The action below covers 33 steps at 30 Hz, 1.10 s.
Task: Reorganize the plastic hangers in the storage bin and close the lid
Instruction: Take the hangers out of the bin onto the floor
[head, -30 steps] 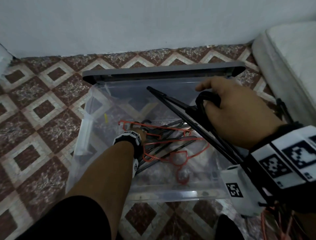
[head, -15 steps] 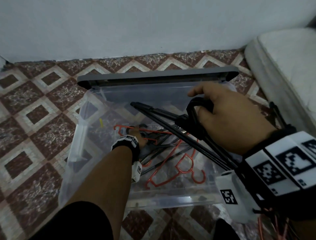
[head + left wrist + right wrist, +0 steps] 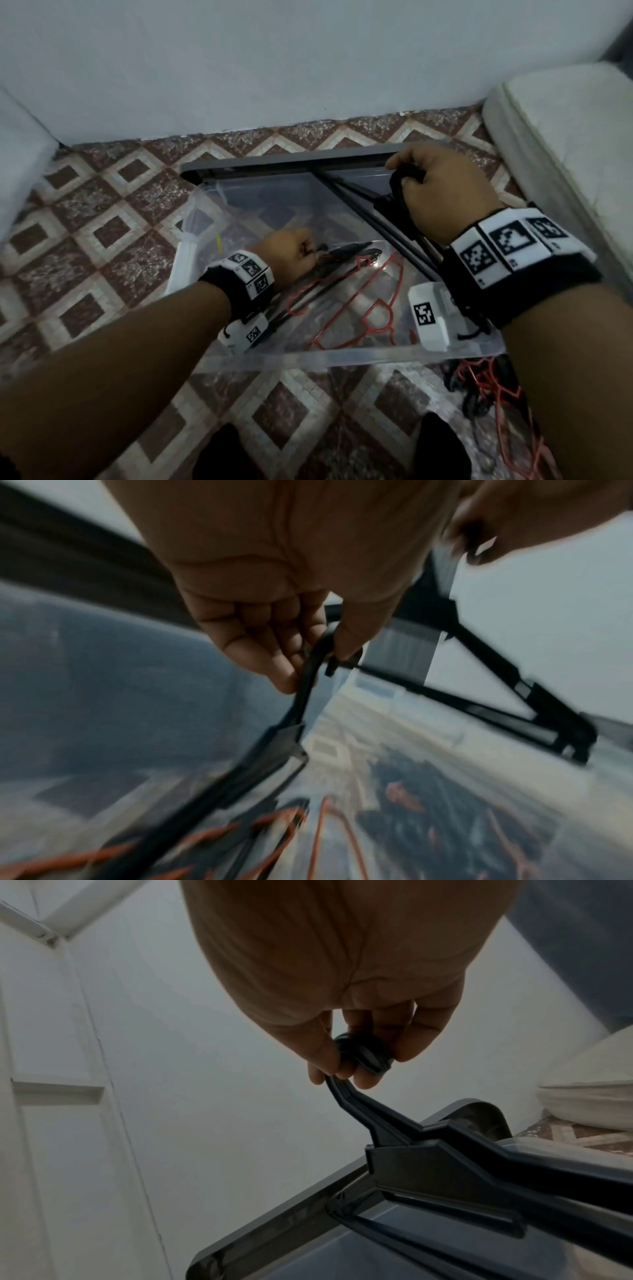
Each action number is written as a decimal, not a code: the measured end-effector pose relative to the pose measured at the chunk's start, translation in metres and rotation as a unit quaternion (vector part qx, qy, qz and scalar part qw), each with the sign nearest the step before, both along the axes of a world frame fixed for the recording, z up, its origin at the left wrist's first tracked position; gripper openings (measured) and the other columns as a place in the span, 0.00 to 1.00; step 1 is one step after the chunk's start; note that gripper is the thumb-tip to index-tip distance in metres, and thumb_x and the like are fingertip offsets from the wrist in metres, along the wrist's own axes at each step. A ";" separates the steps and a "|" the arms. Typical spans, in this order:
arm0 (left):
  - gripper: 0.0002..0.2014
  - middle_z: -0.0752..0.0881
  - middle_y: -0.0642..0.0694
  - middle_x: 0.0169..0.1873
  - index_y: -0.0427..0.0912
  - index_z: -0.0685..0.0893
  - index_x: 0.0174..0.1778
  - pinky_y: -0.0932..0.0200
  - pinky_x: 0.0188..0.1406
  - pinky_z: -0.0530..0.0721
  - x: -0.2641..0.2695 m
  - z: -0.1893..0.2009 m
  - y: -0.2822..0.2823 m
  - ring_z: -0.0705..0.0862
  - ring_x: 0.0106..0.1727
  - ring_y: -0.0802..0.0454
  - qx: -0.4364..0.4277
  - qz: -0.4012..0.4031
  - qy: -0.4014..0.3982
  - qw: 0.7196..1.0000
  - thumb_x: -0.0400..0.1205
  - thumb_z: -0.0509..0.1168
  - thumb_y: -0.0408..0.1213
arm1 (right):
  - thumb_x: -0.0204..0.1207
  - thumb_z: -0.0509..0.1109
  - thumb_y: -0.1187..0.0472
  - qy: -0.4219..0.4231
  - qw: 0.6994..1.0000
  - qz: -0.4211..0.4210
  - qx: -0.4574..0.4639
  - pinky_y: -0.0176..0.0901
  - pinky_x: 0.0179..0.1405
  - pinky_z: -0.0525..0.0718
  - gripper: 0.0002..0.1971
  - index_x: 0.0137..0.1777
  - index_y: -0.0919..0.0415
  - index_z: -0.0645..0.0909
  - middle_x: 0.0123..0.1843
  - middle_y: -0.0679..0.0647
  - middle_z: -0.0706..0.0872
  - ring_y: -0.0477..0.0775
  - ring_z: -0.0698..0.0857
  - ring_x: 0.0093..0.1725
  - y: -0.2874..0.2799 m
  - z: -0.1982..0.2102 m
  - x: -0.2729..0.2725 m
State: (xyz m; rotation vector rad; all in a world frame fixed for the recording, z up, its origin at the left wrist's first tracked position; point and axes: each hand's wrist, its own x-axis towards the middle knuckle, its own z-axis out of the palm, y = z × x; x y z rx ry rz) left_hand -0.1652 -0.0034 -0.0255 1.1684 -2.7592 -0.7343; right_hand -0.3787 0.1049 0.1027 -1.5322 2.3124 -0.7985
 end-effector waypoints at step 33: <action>0.08 0.81 0.55 0.41 0.49 0.81 0.50 0.73 0.38 0.76 0.007 0.121 0.079 0.80 0.39 0.58 -0.084 0.037 0.193 0.977 0.77 0.70 0.42 | 0.75 0.71 0.59 -0.009 0.970 0.233 0.074 0.40 0.50 0.77 0.16 0.63 0.51 0.79 0.57 0.51 0.86 0.52 0.84 0.54 0.020 0.026 0.054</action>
